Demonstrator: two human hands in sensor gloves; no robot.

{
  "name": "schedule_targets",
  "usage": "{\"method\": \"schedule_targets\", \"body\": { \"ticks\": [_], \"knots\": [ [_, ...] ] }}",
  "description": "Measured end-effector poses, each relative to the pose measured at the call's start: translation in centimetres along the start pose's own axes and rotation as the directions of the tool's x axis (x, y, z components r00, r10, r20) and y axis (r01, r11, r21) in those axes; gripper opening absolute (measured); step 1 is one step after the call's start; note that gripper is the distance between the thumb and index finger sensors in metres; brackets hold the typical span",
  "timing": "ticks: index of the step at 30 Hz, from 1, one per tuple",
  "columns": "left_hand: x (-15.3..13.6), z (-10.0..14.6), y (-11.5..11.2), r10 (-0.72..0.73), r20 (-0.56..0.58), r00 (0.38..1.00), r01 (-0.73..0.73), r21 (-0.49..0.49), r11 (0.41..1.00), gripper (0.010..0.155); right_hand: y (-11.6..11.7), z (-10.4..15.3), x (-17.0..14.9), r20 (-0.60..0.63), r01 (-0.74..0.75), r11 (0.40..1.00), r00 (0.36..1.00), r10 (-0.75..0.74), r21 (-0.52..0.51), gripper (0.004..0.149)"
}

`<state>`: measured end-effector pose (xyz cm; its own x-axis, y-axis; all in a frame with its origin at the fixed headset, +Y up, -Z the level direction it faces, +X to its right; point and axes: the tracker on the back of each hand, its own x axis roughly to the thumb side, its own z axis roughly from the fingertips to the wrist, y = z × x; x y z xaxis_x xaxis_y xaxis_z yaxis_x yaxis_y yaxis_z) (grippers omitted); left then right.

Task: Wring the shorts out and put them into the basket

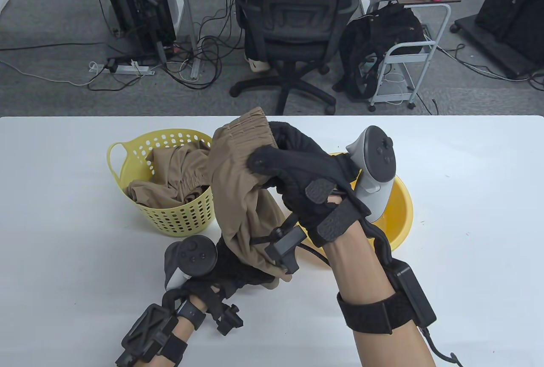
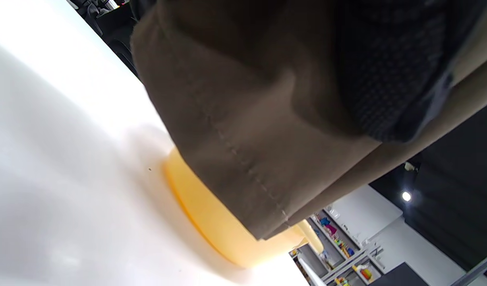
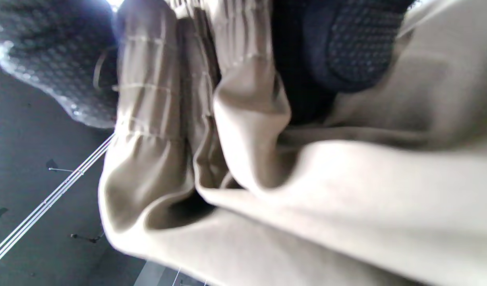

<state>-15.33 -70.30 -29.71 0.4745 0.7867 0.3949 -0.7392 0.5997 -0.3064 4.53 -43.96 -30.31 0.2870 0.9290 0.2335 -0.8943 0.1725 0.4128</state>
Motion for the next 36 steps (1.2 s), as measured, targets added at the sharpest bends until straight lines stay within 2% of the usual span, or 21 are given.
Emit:
{"method": "schedule_targets", "body": {
  "ticks": [6,10,12,16,20,22,27,36],
  "knots": [
    [-0.3,-0.7,-0.6,0.122,-0.018,0.992,-0.122,0.004,0.993,0.124,0.0,0.1,-0.4,-0.003,0.014,1.000,1.000,-0.014,-0.005,0.073],
    [-0.2,-1.0,-0.5,0.145,-0.007,0.989,-0.145,0.035,0.989,0.104,-0.2,0.3,-0.2,0.002,0.009,1.000,1.000,-0.009,-0.009,0.073],
    [-0.2,-0.9,-0.3,0.137,-0.003,0.991,-0.137,0.067,0.988,0.099,-0.4,0.4,0.0,0.005,0.013,1.000,1.000,-0.013,-0.012,0.073],
    [-0.2,-0.6,0.0,0.135,0.014,0.991,-0.135,0.066,0.989,0.086,-0.9,0.7,0.1,0.013,0.013,1.000,1.000,-0.013,-0.021,0.073],
    [0.0,-0.4,0.4,0.110,0.021,0.994,-0.111,0.054,0.992,0.050,-1.4,0.9,0.3,0.015,0.014,1.000,1.000,-0.013,-0.028,0.073],
    [0.0,-0.3,0.6,0.094,0.028,0.995,-0.095,0.069,0.993,0.039,-1.7,1.0,0.3,0.016,0.013,0.999,1.000,-0.013,-0.033,0.073],
    [0.4,0.1,1.1,-0.010,0.031,0.999,0.009,0.038,0.999,0.038,-2.5,1.3,0.4,0.019,0.010,0.999,1.000,-0.010,-0.047,0.073],
    [0.1,1.2,2.8,-0.168,-0.030,0.985,0.169,0.013,0.986,0.037,-4.7,2.0,0.6,0.015,-0.056,0.994,0.998,0.058,-0.097,0.073]
  ]
}}
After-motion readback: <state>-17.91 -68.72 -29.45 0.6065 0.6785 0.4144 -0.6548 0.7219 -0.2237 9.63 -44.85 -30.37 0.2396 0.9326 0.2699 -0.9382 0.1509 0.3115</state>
